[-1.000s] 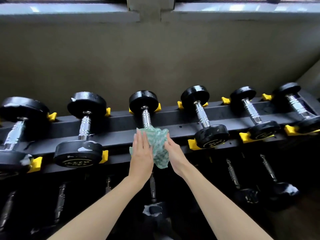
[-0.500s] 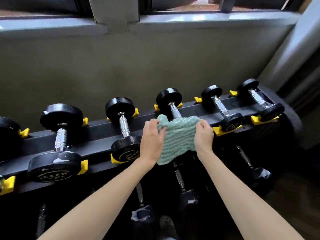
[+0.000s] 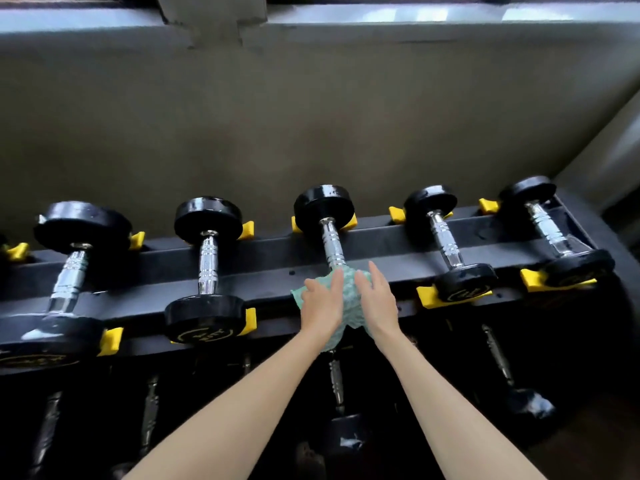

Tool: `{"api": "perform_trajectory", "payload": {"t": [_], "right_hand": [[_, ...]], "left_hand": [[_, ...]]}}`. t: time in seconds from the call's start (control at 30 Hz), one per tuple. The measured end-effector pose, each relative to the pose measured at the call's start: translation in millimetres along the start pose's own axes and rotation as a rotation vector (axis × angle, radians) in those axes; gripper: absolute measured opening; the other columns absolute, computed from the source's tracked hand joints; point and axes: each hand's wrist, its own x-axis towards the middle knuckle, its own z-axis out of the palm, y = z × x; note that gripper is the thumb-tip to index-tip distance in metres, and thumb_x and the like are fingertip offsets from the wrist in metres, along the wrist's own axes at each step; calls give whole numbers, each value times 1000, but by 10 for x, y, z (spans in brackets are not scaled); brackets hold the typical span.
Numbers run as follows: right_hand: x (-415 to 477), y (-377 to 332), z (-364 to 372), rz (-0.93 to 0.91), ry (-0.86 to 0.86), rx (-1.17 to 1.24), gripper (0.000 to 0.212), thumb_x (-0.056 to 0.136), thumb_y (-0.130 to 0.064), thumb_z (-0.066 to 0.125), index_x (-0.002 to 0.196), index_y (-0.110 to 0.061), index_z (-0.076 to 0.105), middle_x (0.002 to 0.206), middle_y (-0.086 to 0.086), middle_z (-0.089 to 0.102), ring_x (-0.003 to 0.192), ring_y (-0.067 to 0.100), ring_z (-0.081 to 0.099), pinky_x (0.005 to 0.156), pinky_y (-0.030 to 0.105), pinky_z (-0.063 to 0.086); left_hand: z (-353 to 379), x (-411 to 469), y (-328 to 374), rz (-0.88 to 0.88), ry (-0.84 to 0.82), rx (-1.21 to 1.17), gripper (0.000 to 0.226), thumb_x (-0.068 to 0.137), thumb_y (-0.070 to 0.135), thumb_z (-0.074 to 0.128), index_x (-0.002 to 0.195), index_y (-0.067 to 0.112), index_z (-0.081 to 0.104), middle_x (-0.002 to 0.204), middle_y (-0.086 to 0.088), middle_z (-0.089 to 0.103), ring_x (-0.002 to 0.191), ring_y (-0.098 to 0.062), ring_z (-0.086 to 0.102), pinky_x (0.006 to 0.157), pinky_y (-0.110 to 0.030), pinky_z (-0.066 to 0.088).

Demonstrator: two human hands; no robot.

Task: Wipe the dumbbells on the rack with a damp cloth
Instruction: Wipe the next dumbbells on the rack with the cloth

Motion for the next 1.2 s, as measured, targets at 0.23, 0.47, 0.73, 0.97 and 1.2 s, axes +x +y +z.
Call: {"api": "perform_trajectory", "payload": {"t": [0.23,0.47,0.73,0.97,1.2], "right_hand": [[-195,-73,-43,-140,-48,279,34,93,-2,50,125,-9,58,136,-4,52,134,1,32,114,24,25],[-389,-167,-75,-26,-91,502,35,82,14,48,98,-7,71,107,3,67,111,9,56,86,12,47],[-313,-608,354,65,19,309,19,80,2,52,64,-8,56,60,3,40,68,23,33,63,31,29],[-13,-1330,840,-119,44,481,36,92,-7,46,59,-20,37,56,-9,33,56,10,28,56,31,23],[716,-1633,1908,-118,-38,264,40,101,-24,31,129,-4,50,129,6,52,114,17,45,95,29,33]], "left_hand": [[144,-235,-398,507,41,-23,63,102,20,31,146,21,-13,153,13,-16,143,-4,-6,119,-25,7],[-146,-316,-502,786,39,273,42,94,21,33,130,12,51,139,3,46,122,-10,46,95,-19,40],[-748,-356,-179,583,336,51,33,85,31,32,55,17,32,48,0,39,52,-24,38,56,-35,27],[-1753,231,254,792,815,355,28,86,27,46,68,7,53,50,3,40,41,-17,40,38,-23,26],[-2303,1161,284,249,696,501,42,98,28,34,132,5,42,147,-17,25,135,-36,23,111,-50,16]]}}
